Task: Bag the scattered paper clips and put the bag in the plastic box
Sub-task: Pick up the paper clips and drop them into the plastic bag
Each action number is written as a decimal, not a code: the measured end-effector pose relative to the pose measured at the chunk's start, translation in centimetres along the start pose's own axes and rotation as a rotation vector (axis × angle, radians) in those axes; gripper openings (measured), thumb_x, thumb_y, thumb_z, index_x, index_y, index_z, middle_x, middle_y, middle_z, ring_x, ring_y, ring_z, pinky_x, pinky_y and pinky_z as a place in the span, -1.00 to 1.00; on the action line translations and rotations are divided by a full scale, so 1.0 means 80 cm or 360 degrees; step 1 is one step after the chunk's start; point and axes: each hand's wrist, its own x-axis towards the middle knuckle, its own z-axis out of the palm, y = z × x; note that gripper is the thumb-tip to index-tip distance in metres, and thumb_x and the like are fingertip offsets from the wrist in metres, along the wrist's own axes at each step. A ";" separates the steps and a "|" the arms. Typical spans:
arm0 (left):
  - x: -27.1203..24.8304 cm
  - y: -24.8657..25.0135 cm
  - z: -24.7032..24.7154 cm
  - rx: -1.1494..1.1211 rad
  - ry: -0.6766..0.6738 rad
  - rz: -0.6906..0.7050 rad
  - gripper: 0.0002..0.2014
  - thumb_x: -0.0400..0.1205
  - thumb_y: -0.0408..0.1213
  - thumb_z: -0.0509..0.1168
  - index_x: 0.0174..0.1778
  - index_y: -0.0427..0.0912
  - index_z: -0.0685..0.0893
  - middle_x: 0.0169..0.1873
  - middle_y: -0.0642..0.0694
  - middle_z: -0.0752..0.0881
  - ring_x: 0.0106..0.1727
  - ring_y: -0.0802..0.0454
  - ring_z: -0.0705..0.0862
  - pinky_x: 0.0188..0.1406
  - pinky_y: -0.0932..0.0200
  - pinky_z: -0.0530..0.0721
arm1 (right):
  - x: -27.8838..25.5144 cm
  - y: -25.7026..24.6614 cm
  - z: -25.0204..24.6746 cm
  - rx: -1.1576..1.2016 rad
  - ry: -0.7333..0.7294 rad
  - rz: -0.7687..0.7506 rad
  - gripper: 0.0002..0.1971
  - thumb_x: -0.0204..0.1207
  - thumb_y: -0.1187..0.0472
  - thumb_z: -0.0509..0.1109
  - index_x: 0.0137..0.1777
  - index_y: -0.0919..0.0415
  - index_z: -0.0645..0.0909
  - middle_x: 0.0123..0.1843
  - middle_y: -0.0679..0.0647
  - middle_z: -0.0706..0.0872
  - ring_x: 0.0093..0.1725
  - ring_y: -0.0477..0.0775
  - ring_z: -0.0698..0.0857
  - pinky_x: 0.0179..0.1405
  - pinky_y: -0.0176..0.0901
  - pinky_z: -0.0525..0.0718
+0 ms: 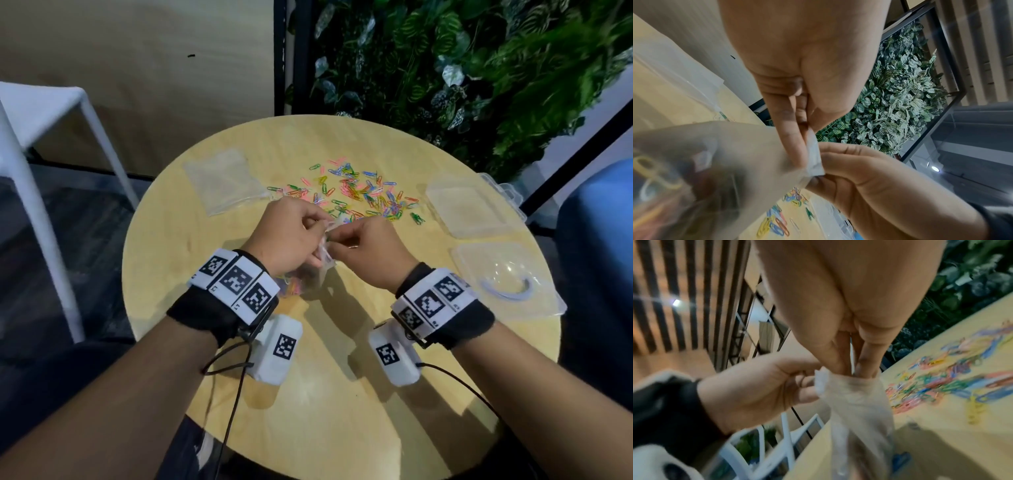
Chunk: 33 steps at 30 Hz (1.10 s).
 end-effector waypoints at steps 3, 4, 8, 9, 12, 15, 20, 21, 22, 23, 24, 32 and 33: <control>0.003 0.000 -0.011 -0.0038 0.0053 -0.0002 -0.85 0.73 -0.37 0.33 0.07 -0.23 0.82 -0.16 -0.20 0.82 -0.49 -0.03 0.83 -0.56 0.24 0.76 | 0.003 -0.008 -0.010 0.0212 -0.0113 0.0038 -0.77 0.44 0.46 0.31 -0.07 0.28 0.79 -0.30 0.08 0.78 -0.31 -0.03 0.71 -0.16 -0.19 0.71; 0.005 -0.001 -0.016 -0.0032 0.0076 0.0015 -0.85 0.72 -0.37 0.33 0.06 -0.23 0.83 -0.18 -0.21 0.82 -0.47 -0.04 0.84 -0.52 0.19 0.80 | 0.003 -0.009 -0.016 0.0382 -0.0071 0.0087 -0.71 0.47 0.51 0.27 0.00 0.29 0.79 -0.21 0.13 0.82 -0.24 -0.01 0.79 -0.11 -0.19 0.77; 0.006 -0.006 -0.044 -0.0032 0.0195 0.0057 -0.83 0.72 -0.39 0.34 0.06 -0.25 0.85 -0.29 -0.15 0.80 -0.43 -0.03 0.84 -0.39 0.05 0.86 | 0.007 0.019 -0.043 0.0458 0.0205 0.0323 -0.80 0.51 0.35 0.45 0.08 0.13 0.76 -0.06 0.13 0.81 -0.25 0.06 0.79 -0.36 -0.17 0.79; 0.006 -0.008 -0.052 -0.0039 0.0222 0.0056 -0.83 0.71 -0.40 0.33 0.05 -0.24 0.85 -0.31 -0.12 0.79 -0.44 -0.02 0.84 -0.38 0.05 0.87 | 0.008 0.033 -0.047 0.0283 0.0107 0.0509 -0.67 0.46 0.21 0.54 0.23 0.12 0.69 0.08 0.15 0.77 -0.24 0.05 0.78 -0.37 -0.16 0.80; 0.004 -0.014 -0.074 -0.0060 0.0278 0.0055 -0.82 0.71 -0.40 0.33 0.03 -0.22 0.86 -0.33 -0.09 0.79 -0.41 -0.05 0.85 -0.34 -0.02 0.88 | 0.005 0.060 -0.052 -0.0734 -0.0547 0.0997 -0.12 0.30 -0.19 0.58 0.53 0.25 0.38 0.40 0.27 0.50 0.21 0.24 0.65 0.15 0.09 0.71; 0.001 -0.020 -0.090 -0.0062 0.0293 0.0058 -0.83 0.71 -0.39 0.34 0.01 -0.24 0.86 -0.30 -0.19 0.81 -0.39 -0.14 0.86 -0.30 -0.10 0.88 | 0.000 0.056 -0.035 -0.0919 -0.0523 0.0933 -0.06 0.30 -0.31 0.50 0.51 0.34 0.37 0.38 0.29 0.48 0.38 0.29 0.47 0.37 0.09 0.53; -0.006 -0.023 -0.108 -0.0055 0.0273 0.0059 -0.82 0.71 -0.42 0.32 0.01 -0.27 0.85 -0.28 -0.24 0.82 -0.42 -0.12 0.85 -0.34 -0.10 0.87 | 0.017 0.059 0.021 -0.0550 -0.0111 0.0724 -0.15 0.18 -0.27 0.61 0.43 0.14 0.55 0.29 0.20 0.55 0.20 0.15 0.62 0.18 -0.21 0.52; -0.007 -0.024 -0.110 -0.0047 0.0256 0.0062 -0.82 0.72 -0.42 0.31 0.02 -0.27 0.84 -0.27 -0.27 0.82 -0.42 -0.13 0.85 -0.34 -0.09 0.87 | 0.024 0.059 0.029 -0.0508 -0.0107 0.0690 -0.19 0.20 -0.24 0.61 0.43 0.10 0.56 0.28 0.18 0.59 0.16 0.11 0.66 0.11 -0.27 0.50; -0.008 -0.025 -0.112 -0.0040 0.0236 0.0066 -0.82 0.72 -0.41 0.31 0.03 -0.26 0.84 -0.27 -0.29 0.82 -0.42 -0.14 0.85 -0.33 -0.09 0.88 | 0.032 0.057 0.035 -0.0468 -0.0103 0.0659 -0.24 0.25 -0.18 0.61 0.44 0.08 0.56 0.27 0.17 0.65 0.14 0.08 0.69 0.08 -0.30 0.50; -0.009 -0.026 -0.113 -0.0036 0.0218 0.0066 -0.82 0.72 -0.41 0.31 0.04 -0.26 0.84 -0.26 -0.30 0.82 -0.41 -0.15 0.86 -0.32 -0.09 0.88 | 0.041 0.054 0.039 -0.0429 -0.0088 0.0618 -0.29 0.29 -0.11 0.60 0.45 0.09 0.56 0.25 0.16 0.70 0.13 0.07 0.71 0.07 -0.30 0.52; -0.009 -0.026 -0.114 -0.0036 0.0205 0.0064 -0.82 0.72 -0.41 0.31 0.05 -0.26 0.84 -0.26 -0.31 0.82 -0.40 -0.15 0.86 -0.32 -0.09 0.88 | 0.049 0.051 0.043 -0.0398 -0.0070 0.0586 -0.31 0.33 -0.04 0.59 0.47 0.12 0.54 0.23 0.16 0.73 0.15 0.08 0.71 0.09 -0.27 0.55; -0.007 -0.029 -0.123 -0.0022 0.0188 0.0045 -0.82 0.72 -0.41 0.30 0.05 -0.25 0.84 -0.26 -0.23 0.82 -0.45 -0.09 0.84 -0.38 0.09 0.86 | 0.081 0.036 0.076 -0.0812 -0.0144 0.0143 -0.66 0.58 0.25 0.34 0.34 0.07 0.65 0.18 0.25 0.56 0.13 0.31 0.62 0.08 -0.08 0.55; -0.006 -0.029 -0.123 -0.0025 0.0185 0.0041 -0.82 0.72 -0.41 0.30 0.05 -0.25 0.84 -0.27 -0.22 0.81 -0.45 -0.09 0.84 -0.38 0.09 0.86 | 0.082 0.035 0.077 -0.0830 -0.0115 0.0122 -0.70 0.56 0.30 0.34 0.25 0.11 0.70 0.11 0.24 0.62 0.07 0.29 0.64 -0.01 -0.13 0.53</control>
